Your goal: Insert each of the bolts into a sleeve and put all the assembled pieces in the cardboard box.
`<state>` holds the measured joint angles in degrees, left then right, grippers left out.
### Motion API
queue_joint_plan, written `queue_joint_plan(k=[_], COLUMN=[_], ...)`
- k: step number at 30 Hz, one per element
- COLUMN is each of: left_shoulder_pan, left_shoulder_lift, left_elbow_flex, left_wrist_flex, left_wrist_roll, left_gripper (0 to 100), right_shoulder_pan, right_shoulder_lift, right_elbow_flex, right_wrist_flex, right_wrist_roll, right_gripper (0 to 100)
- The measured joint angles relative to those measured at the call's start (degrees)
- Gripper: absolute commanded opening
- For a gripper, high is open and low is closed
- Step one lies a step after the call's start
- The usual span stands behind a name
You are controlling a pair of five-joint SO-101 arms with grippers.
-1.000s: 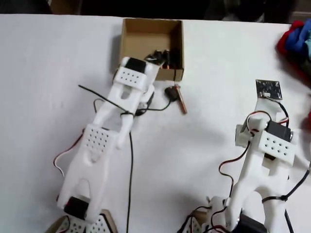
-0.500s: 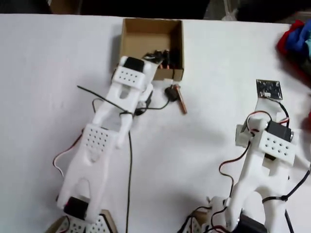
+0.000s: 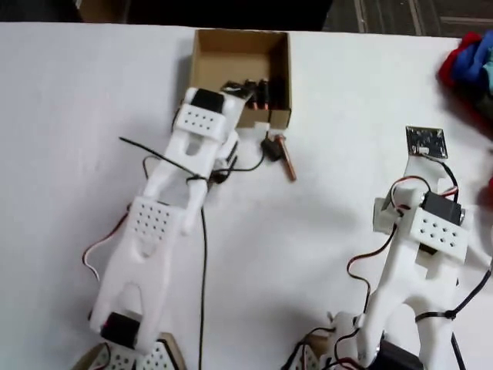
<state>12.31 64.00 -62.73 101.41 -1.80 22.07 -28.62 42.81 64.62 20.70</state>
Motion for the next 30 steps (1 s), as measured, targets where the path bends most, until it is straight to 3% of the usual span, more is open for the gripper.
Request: queue_joint_plan(k=[6,20,25,30], left_shoulder_pan=[0.2,0.8,0.9,4.0], left_shoulder_lift=[0.5,-2.0,-14.1,-30.2], left_elbow_flex=[0.0,-0.3,2.1,13.8], left_wrist_flex=[0.0,0.2,0.2,-0.5], left_wrist_roll=[0.0,0.2,0.2,0.2], left_gripper=[2,3,3,3], right_shoulder_pan=[0.0,0.0,-3.3,-10.5], right_shoulder_lift=[0.0,-0.9,-9.1,-25.7], right_elbow_flex=[0.0,0.3,4.7,14.4], right_wrist_flex=[0.0,0.0,0.0,0.0], right_wrist_roll=[0.0,0.0,0.0,0.0], right_gripper=[2.1,2.1,2.1,2.1])
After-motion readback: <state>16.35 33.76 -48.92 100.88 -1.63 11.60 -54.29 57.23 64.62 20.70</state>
